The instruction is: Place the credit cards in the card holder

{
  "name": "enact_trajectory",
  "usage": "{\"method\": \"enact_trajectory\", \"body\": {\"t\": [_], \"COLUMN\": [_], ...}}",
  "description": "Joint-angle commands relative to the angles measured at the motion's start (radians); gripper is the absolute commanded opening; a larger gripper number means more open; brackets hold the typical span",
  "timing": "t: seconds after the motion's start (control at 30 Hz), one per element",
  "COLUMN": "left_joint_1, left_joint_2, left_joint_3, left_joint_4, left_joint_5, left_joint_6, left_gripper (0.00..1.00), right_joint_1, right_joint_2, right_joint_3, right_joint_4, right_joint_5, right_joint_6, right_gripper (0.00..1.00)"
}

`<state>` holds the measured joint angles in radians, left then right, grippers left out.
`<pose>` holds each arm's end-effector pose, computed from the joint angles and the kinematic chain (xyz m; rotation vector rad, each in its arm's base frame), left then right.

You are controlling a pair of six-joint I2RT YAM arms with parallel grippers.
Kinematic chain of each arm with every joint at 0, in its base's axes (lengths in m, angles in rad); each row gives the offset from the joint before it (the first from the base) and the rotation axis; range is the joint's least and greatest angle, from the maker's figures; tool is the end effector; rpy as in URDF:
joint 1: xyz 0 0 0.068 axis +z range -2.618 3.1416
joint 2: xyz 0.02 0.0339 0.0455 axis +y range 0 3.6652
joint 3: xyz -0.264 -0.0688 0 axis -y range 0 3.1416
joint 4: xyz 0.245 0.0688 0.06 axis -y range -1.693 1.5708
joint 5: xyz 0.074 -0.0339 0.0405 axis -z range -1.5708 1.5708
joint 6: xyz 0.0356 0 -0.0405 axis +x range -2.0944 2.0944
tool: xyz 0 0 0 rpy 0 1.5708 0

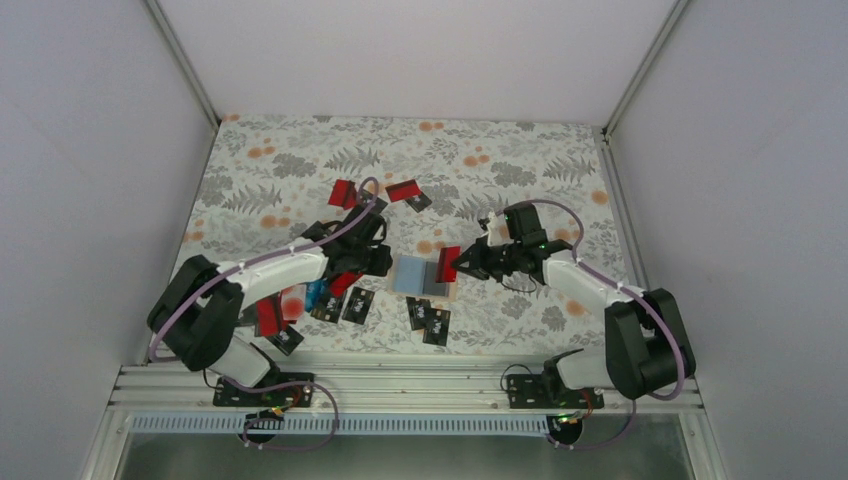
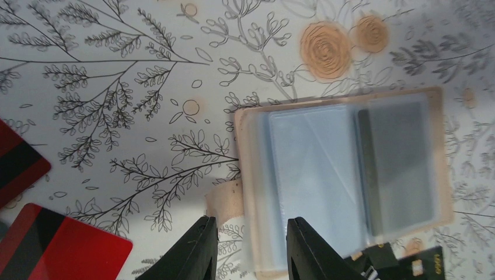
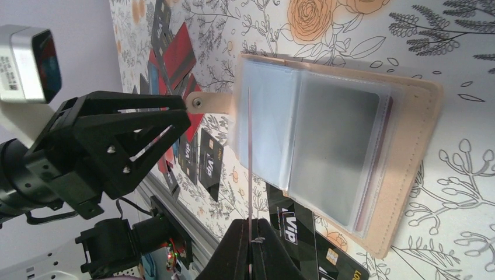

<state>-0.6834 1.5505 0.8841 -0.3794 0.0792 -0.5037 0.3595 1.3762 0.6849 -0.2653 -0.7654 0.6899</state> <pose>0.2302 -0.1911 0.1784 0.2716 2.6934 -0.4957 0.2285 0.1122 0.1811 0.1029 2.6893 1.3542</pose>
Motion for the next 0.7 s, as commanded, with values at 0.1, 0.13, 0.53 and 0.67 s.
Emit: {"method": "enact_trajectory", "body": {"t": [0.1, 0.13, 0.53, 0.67], "left_joint_1": [-0.007, -0.008, -0.031, -0.043], "left_joint_2": [0.064, 0.073, 0.122, 0.139], "left_joint_3": [0.037, 0.038, 0.033, 0.039], "left_joint_4": [0.003, -0.001, -0.018, -0.011], "left_joint_5": [-0.010, -0.016, -0.064, -0.063], "left_joint_6": [0.021, 0.022, 0.013, 0.015], "left_gripper": [0.28, 0.27, 0.24, 0.24], "right_joint_1": [0.071, 0.081, 0.117, 0.118], "right_joint_2": [0.117, 0.135, 0.257, 0.259], "right_joint_3": [0.058, 0.067, 0.117, 0.101], "right_joint_4": [0.061, 0.067, 0.058, 0.063], "right_joint_5": [-0.027, -0.025, 0.055, 0.085], "right_joint_6": [0.034, 0.034, -0.002, -0.005], "right_gripper": [0.04, 0.04, 0.04, 0.04]}}
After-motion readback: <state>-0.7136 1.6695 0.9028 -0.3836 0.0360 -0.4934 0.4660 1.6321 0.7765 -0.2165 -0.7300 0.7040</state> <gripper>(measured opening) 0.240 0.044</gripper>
